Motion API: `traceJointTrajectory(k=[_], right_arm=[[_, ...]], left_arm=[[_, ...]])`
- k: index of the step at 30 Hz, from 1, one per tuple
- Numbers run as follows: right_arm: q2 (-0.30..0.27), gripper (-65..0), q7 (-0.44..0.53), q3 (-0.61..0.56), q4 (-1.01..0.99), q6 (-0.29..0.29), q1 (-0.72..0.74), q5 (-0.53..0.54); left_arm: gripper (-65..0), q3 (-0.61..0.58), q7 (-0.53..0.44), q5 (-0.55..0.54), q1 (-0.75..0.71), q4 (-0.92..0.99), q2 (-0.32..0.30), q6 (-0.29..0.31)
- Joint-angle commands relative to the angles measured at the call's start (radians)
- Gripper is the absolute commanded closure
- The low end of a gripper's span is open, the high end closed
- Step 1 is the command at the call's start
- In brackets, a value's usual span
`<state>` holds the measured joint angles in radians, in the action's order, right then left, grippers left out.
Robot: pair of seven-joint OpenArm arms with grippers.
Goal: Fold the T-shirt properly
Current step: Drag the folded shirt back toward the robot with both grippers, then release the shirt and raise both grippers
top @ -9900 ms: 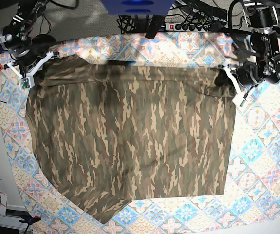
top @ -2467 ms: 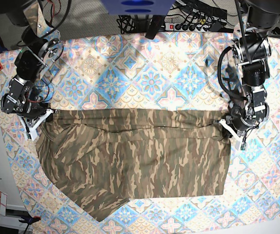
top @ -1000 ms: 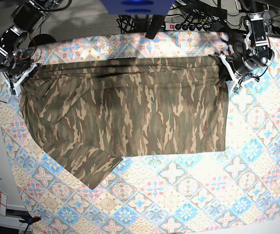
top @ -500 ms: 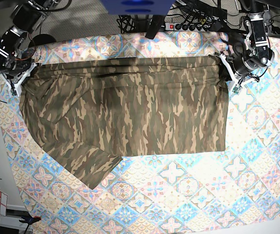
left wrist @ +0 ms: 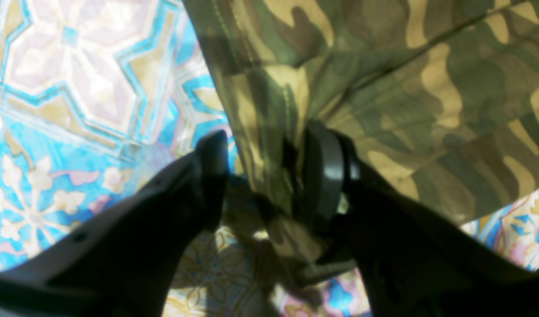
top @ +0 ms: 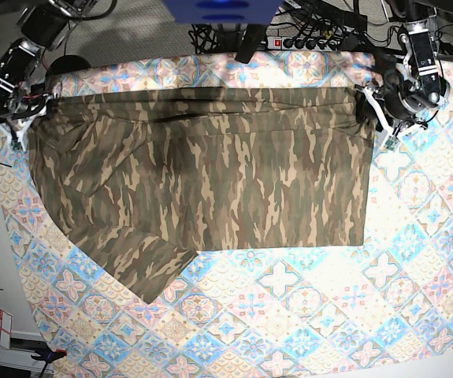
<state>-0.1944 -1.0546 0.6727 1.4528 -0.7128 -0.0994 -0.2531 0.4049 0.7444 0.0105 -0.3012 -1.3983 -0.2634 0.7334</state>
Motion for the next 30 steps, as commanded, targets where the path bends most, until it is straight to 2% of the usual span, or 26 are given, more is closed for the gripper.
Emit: traceJointTrajectory(k=[1, 12, 18, 22, 30], right_arm=[[-0.029, -32.5, 0.010, 0.006, 0.049, 0.015, 0.014, -0.015], [-0.029, -32.5, -0.009, 0.006, 0.197, 0.015, 0.019, -0.021], [-0.027, -32.3, -0.039, 0.006, 0.197, 0.015, 0.069, -0.167], [-0.026, -32.5, -0.040, -0.001, 0.207, 0.015, 0.091, -0.182], [-0.024, -32.6, -0.043, -0.024, 0.227, 0.015, 0.108, -0.182]], left_arm=[[-29.7, 0.013, 0.171, 0.165, -0.026, 0.026, -0.010, -0.035], [-29.7, 0.016, 0.171, 0.165, -0.020, 0.026, -0.004, -0.035], [-29.7, 0.027, 0.171, 0.164, -0.017, 0.020, -0.007, -0.035], [-29.8, 0.050, 0.174, 0.158, -0.017, -0.089, -0.003, -0.035], [-29.8, 0.055, 0.309, 0.164, 0.013, -0.220, 0.019, -0.035]])
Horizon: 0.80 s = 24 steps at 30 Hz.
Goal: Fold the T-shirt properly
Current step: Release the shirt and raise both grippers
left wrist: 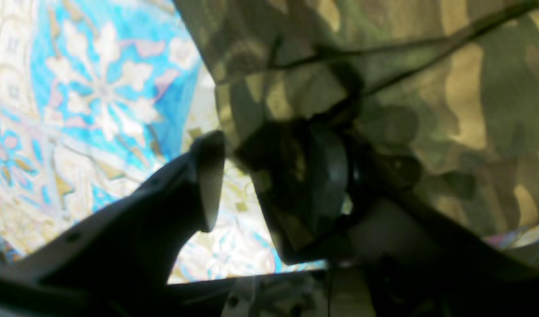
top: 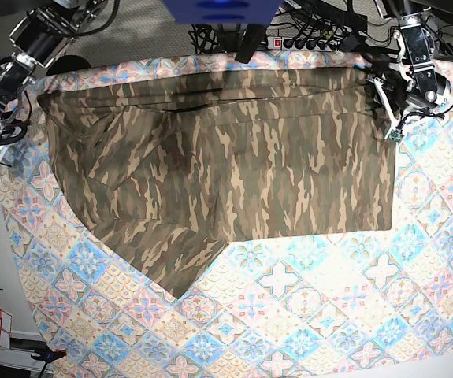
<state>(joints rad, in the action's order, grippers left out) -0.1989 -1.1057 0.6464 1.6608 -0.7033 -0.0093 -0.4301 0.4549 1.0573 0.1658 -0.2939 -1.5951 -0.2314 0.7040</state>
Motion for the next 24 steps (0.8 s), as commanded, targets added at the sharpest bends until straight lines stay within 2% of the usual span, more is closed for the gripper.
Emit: traceJointTrajectory(k=[1, 8, 10, 14, 16, 21, 24], right_arm=[[-0.020, -32.6, 0.008, -0.004, 0.019, 0.005, 0.019, -0.005], [-0.020, -32.7, 0.008, -0.006, 0.017, 0.005, 0.025, -0.005], [-0.020, -33.8, 0.006, -0.006, 0.016, 0.005, 0.025, -0.005], [-0.020, -38.6, 0.009, -0.006, 0.012, 0.005, 0.025, -0.005], [-0.020, -40.4, 0.011, -0.006, 0.014, 0.005, 0.025, -0.005], [-0.020, -40.9, 0.014, -0.007, 0.017, 0.005, 0.039, -0.005], [-0.020, -40.9, 0.014, -0.007, 0.019, 0.005, 0.065, -0.005]], left_arm=[[-29.8, 0.005, 0.008, 0.008, 0.009, -0.031, -0.013, -0.006], [-30.8, -0.002, 0.021, 0.008, 0.043, -0.031, 0.004, -0.006], [-35.3, -0.002, 0.021, 0.008, 0.043, -0.031, 0.004, -0.006], [-49.5, 0.003, 0.021, 0.008, 0.043, -0.031, 0.004, -0.006], [-53.1, 0.003, 0.019, 0.004, 0.043, -0.031, 0.004, -0.006], [-48.8, 0.023, 0.018, -0.001, 0.051, -0.095, 0.010, -0.006], [-46.6, 0.049, 0.011, 0.001, 0.065, -0.181, 0.059, -0.006]])
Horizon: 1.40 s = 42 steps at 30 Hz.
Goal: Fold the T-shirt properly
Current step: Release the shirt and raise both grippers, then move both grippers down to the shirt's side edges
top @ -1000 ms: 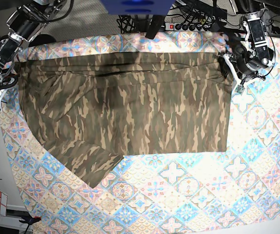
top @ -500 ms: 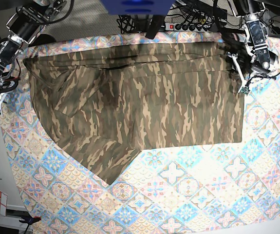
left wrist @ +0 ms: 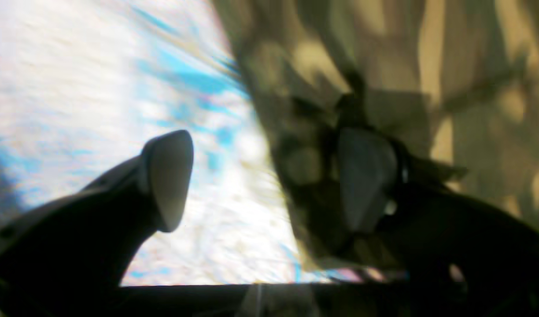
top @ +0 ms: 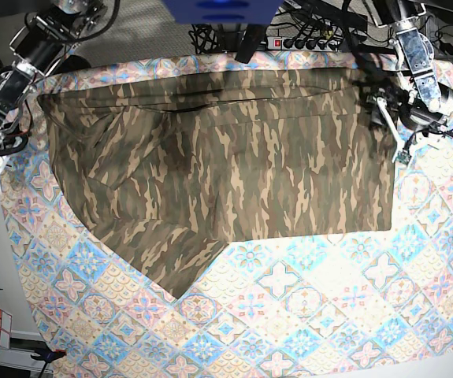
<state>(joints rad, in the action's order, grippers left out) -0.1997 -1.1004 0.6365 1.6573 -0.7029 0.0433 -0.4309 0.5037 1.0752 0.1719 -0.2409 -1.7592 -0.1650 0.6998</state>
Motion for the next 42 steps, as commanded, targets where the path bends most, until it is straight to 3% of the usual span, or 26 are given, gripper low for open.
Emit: traceJointTrajectory(k=[1, 10, 15, 20, 28, 34, 42], right_arm=[[-0.019, -40.9, 0.009, -0.005, 0.022, 0.005, 0.027, -0.003], [0.003, -40.9, 0.010, -0.116, -0.013, 0.005, 0.194, -0.003], [0.003, -41.0, 0.070, -0.174, -0.200, 0.005, 0.324, -0.003], [-0.005, -41.1, 0.222, -0.217, -0.533, 0.005, 0.476, -0.009], [-0.082, -41.2, 0.475, -0.228, -0.983, 0.005, 0.679, -0.009], [-0.151, -41.2, 0.707, -0.229, -1.265, 0.005, 0.694, -0.009], [-0.188, -41.2, 0.955, -0.229, -1.474, 0.005, 0.633, -0.009]], left_arm=[[-46.5, 0.010, -0.007, 0.001, 0.030, -0.044, 0.006, -0.002], [-46.6, 0.022, 0.003, 0.007, 0.186, -0.017, 0.038, -0.002], [-46.6, 0.022, 0.003, 0.056, 0.219, 0.046, 0.037, -0.002], [-46.6, 0.023, 0.003, 0.120, 0.248, 0.109, 0.038, -0.002], [-46.6, 0.028, 0.003, 0.128, 0.243, 0.124, 0.038, -0.002], [-46.6, 0.029, 0.003, 0.128, 0.223, 0.121, 0.038, -0.002], [-46.6, 0.029, 0.003, 0.128, 0.220, 0.121, 0.038, -0.002]])
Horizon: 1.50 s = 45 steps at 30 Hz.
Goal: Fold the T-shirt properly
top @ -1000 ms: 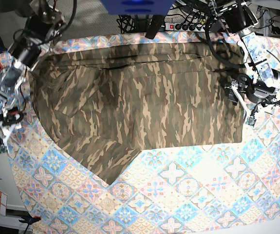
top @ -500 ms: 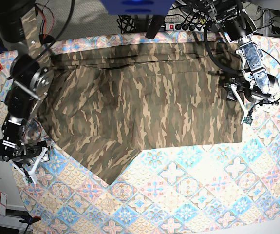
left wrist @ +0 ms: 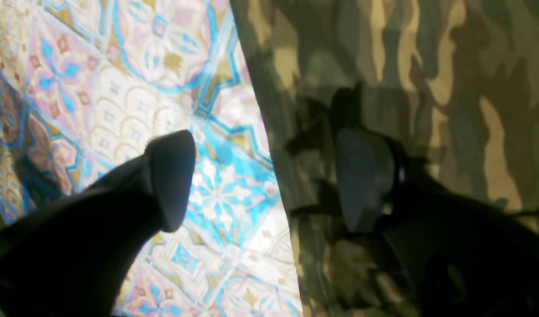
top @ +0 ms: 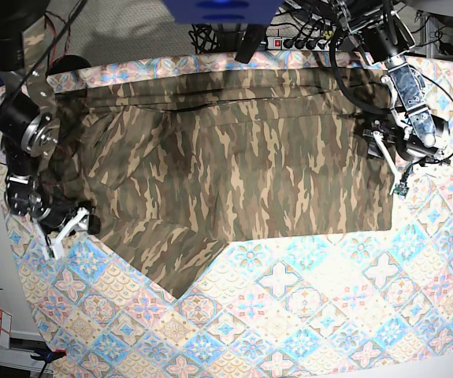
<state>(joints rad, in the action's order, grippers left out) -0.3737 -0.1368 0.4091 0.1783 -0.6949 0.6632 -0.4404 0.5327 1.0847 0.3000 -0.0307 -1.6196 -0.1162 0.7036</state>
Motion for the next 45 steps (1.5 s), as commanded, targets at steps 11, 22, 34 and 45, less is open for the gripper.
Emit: traceJointTrajectory(k=[11, 22, 34, 45], right_arm=[[0.054, -41.2, -0.008, -0.062, -0.033, -0.003, -0.035, 0.002], [0.111, -40.9, -0.093, -0.062, -0.026, -0.003, -0.035, 0.002], [0.115, -40.9, -0.096, -0.060, -0.024, -0.003, -0.036, 0.002], [0.114, -40.8, -0.096, -0.062, -0.026, -0.003, -0.038, 0.002]], left_arm=[[-46.6, 0.000, -0.007, 0.000, 0.018, -0.018, -0.017, -0.005], [-46.6, 0.158, -0.079, 0.106, 0.265, 0.278, -0.075, -0.005], [-46.6, 0.165, -0.486, 0.101, 0.412, 0.796, -0.170, -0.005], [-46.6, 0.151, -0.691, 0.110, 0.585, 1.249, -0.195, -0.005]])
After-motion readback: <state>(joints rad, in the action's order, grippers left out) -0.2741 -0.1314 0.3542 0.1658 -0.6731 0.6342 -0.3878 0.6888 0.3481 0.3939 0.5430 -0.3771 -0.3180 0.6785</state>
